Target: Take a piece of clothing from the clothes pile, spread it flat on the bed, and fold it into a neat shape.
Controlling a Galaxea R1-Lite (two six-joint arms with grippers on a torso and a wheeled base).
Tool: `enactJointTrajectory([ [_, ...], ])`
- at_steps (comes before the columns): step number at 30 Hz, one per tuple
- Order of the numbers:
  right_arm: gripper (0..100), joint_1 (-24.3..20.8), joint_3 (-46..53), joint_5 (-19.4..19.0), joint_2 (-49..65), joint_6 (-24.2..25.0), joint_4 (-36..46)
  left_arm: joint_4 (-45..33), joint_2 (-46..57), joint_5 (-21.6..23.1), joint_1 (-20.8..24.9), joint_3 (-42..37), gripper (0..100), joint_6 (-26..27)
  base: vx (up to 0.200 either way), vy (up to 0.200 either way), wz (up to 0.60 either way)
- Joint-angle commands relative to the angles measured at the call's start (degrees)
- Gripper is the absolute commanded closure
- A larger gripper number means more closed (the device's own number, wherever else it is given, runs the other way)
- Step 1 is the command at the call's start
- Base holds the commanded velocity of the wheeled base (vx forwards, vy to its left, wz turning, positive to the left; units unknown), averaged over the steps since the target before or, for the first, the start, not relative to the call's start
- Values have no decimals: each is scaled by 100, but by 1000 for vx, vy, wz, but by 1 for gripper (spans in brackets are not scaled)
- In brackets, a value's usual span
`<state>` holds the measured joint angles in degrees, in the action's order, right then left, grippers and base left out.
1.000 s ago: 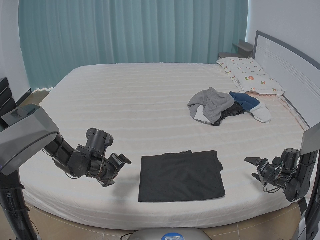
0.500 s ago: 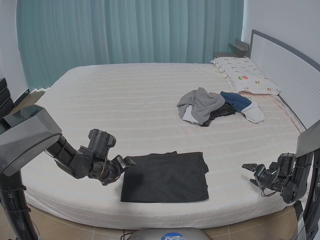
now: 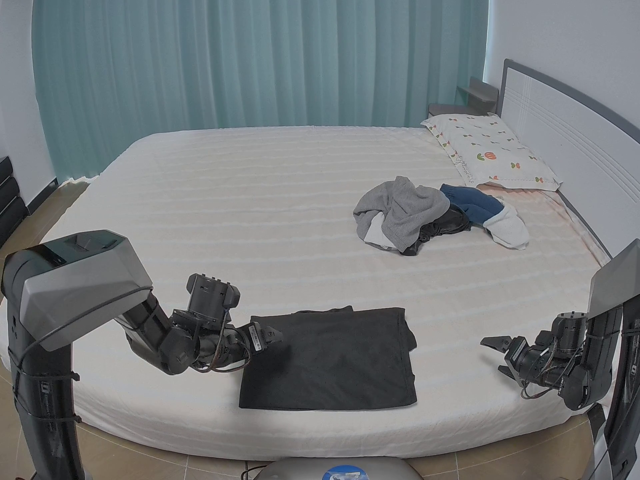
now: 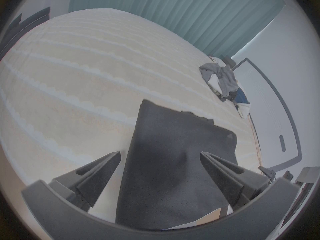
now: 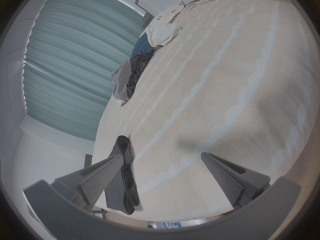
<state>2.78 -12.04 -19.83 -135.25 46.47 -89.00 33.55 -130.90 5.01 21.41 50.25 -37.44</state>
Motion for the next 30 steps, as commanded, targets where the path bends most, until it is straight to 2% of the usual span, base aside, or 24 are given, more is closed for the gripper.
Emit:
enactJointTrajectory([
  [1, 0, -14, 9, -12, -45, -6, -64, 64, -243, -18, 30, -6, 0, 0, 0, 0, 0],
  [18, 0, -155, 0, 32, -212, -86, -64, 328, -392, -193, 136, -33, 0, 17, 0, 0, 0],
  [21, 0, -155, 0, 32, -212, -86, -64, 504, -471, -360, 144, -33, 0, -9, 0, 0, 0],
  [24, 0, -155, 9, 32, -212, -94, -64, 881, -506, -387, 162, -138, 0, -62, 0, 0, 0],
  [27, 0, -155, 9, 32, -212, -94, -64, 934, -498, -378, 162, -217, 0, -62, 0, 0, 0],
  [28, 0, -155, 9, 32, -212, -86, -64, 934, -498, -378, 162, -217, 100, -62, 0, 0, 0],
  [30, 0, -155, 0, 32, -212, -94, -64, 934, -489, -378, 162, -217, 100, -71, 0, 0, 0],
])
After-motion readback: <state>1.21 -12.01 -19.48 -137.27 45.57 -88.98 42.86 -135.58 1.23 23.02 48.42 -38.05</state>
